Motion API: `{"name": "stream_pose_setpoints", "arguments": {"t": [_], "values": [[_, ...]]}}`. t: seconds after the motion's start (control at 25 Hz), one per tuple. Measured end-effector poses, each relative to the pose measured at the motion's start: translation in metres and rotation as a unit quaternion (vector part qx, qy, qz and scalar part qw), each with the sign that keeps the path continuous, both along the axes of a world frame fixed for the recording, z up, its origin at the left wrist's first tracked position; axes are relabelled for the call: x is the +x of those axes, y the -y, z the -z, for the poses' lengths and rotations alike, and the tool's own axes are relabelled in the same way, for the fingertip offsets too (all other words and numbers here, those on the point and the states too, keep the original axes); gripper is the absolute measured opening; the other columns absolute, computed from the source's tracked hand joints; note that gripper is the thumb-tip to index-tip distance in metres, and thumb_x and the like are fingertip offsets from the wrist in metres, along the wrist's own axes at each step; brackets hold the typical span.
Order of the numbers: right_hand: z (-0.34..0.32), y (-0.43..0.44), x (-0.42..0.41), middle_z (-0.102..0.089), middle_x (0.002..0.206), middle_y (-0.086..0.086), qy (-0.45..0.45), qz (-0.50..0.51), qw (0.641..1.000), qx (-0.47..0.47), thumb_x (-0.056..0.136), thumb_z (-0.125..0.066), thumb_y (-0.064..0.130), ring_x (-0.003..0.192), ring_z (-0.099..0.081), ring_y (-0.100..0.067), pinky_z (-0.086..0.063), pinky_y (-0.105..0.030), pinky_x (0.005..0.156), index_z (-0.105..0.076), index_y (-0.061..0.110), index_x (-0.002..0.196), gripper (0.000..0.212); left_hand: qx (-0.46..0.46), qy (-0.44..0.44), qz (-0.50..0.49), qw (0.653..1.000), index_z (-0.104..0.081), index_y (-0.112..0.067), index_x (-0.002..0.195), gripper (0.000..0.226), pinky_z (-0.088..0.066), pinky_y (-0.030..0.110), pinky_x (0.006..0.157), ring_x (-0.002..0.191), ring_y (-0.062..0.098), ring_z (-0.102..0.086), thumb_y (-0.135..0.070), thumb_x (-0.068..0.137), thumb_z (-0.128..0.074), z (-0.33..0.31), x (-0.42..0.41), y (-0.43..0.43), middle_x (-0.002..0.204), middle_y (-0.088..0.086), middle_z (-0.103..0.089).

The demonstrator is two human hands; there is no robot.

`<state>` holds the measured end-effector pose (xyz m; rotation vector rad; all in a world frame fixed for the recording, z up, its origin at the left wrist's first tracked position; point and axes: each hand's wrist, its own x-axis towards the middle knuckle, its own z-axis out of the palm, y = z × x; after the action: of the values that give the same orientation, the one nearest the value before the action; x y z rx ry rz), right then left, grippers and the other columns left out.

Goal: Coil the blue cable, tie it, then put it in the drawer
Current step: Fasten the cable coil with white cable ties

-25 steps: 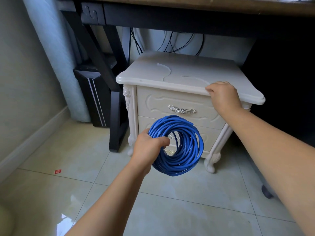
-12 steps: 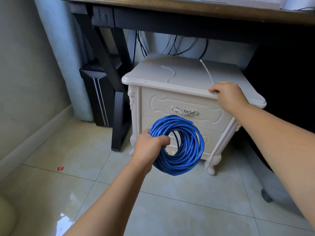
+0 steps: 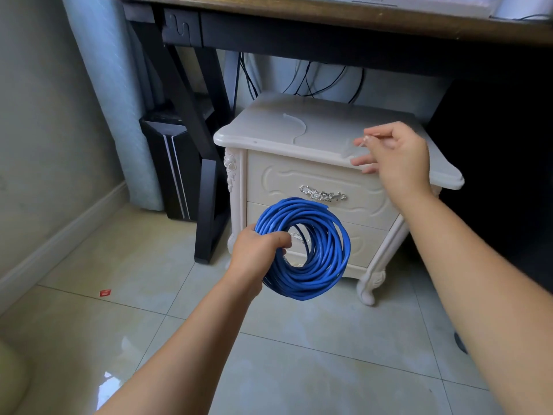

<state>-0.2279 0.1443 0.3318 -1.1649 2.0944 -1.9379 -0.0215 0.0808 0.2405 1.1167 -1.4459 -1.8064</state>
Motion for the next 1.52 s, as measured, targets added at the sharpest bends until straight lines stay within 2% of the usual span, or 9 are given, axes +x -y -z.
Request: {"name": "stream_pose_setpoints", "arguments": {"t": [0.16, 0.36, 0.6, 0.96, 1.08, 1.16, 1.24, 1.36, 1.52], "values": [[-0.008, -0.033, 0.056, -0.073, 0.089, -0.008, 0.173, -0.113, 0.973, -0.098, 0.1, -0.051, 0.008, 0.067, -0.072, -0.023, -0.058, -0.026, 0.06, -0.059, 0.015, 0.1, 0.011, 0.023, 0.01, -0.03, 0.999, -0.06, -0.008, 0.08, 0.011, -0.046, 0.034, 0.063, 0.067, 0.024, -0.054, -0.003, 0.074, -0.067, 0.003, 0.004, 0.0, 0.069, 0.011, -0.056], [-0.01, -0.069, 0.094, -0.072, 0.075, -0.001, 0.277, -0.167, 0.939, -0.114, 0.102, -0.047, 0.018, 0.054, -0.067, -0.015, -0.05, -0.019, 0.045, -0.061, 0.02, 0.102, 0.014, 0.06, 0.002, -0.06, 0.996, -0.062, -0.006, 0.081, 0.009, -0.046, 0.033, 0.062, 0.066, 0.024, -0.055, -0.003, 0.074, -0.067, 0.0, 0.014, -0.005, 0.069, 0.009, -0.057], [0.015, -0.093, 0.105, -0.068, 0.067, -0.004, 0.254, -0.158, 0.954, 0.015, 0.102, -0.046, 0.022, 0.052, -0.068, -0.021, -0.053, -0.024, 0.044, -0.061, 0.02, 0.098, 0.015, 0.054, -0.001, -0.062, 0.997, -0.064, -0.005, 0.084, 0.012, -0.049, 0.035, 0.062, 0.065, 0.024, -0.057, -0.004, 0.073, -0.067, -0.002, 0.028, -0.005, 0.067, 0.009, -0.058], [0.054, -0.08, 0.119, -0.066, 0.075, -0.005, 0.159, -0.155, 0.97, 0.097, 0.104, -0.043, 0.02, 0.071, -0.072, -0.025, -0.057, -0.033, 0.068, -0.06, 0.02, 0.094, 0.02, 0.022, -0.009, -0.001, 1.0, -0.065, -0.005, 0.077, 0.006, -0.051, 0.036, 0.069, 0.071, 0.028, -0.064, -0.004, 0.072, -0.068, -0.007, 0.023, -0.036, 0.068, 0.012, -0.065], [0.063, -0.078, 0.119, -0.067, 0.079, 0.0, 0.107, -0.153, 0.978, 0.09, 0.104, -0.042, 0.017, 0.079, -0.073, -0.021, -0.058, -0.03, 0.077, -0.06, 0.02, 0.095, 0.021, 0.01, -0.019, 0.034, 0.999, -0.068, -0.004, 0.095, 0.034, -0.056, 0.049, 0.087, 0.089, 0.034, -0.072, -0.009, 0.061, -0.071, -0.006, 0.021, -0.039, 0.089, 0.019, -0.073], [0.067, -0.078, 0.119, -0.068, 0.082, 0.003, 0.09, -0.166, 0.98, 0.069, 0.104, -0.042, 0.016, 0.086, -0.072, -0.019, -0.057, -0.029, 0.085, -0.06, 0.02, 0.096, 0.021, 0.009, -0.027, 0.055, 0.998, -0.067, -0.006, 0.105, 0.047, -0.055, 0.051, 0.091, 0.092, 0.032, -0.072, -0.01, 0.058, -0.071, -0.006, 0.02, -0.04, 0.095, 0.018, -0.074], [0.071, -0.079, 0.119, -0.069, 0.086, 0.003, 0.071, -0.174, 0.98, 0.061, 0.104, -0.043, 0.014, 0.09, -0.071, -0.018, -0.055, -0.028, 0.089, -0.061, 0.021, 0.097, 0.021, -0.004, -0.032, 0.074, 0.997, -0.064, -0.008, 0.111, 0.052, -0.055, 0.046, 0.092, 0.094, 0.031, -0.072, -0.008, 0.061, -0.073, -0.004, 0.02, -0.039, 0.098, 0.014, -0.074], [0.075, -0.079, 0.12, -0.07, 0.089, 0.002, 0.062, -0.179, 0.98, 0.065, 0.103, -0.045, 0.013, 0.091, -0.07, -0.014, -0.052, -0.025, 0.09, -0.064, 0.02, 0.098, 0.021, -0.021, -0.048, 0.078, 0.996, -0.055, -0.024, 0.128, 0.071, -0.054, 0.039, 0.09, 0.099, 0.028, -0.07, -0.004, 0.063, -0.076, 0.0, 0.02, -0.036, 0.105, 0.007, -0.073], [0.077, -0.079, 0.124, -0.073, 0.097, 0.002, 0.076, -0.135, 0.986, 0.055, 0.102, -0.049, 0.014, 0.094, -0.07, -0.009, -0.052, -0.025, 0.092, -0.067, 0.023, 0.1, 0.021, -0.045, -0.059, 0.068, 0.995, -0.048, -0.03, 0.139, 0.081, -0.055, 0.03, 0.082, 0.091, 0.017, -0.069, 0.005, 0.071, -0.072, 0.001, 0.02, -0.036, 0.108, 0.002, -0.072]]}}
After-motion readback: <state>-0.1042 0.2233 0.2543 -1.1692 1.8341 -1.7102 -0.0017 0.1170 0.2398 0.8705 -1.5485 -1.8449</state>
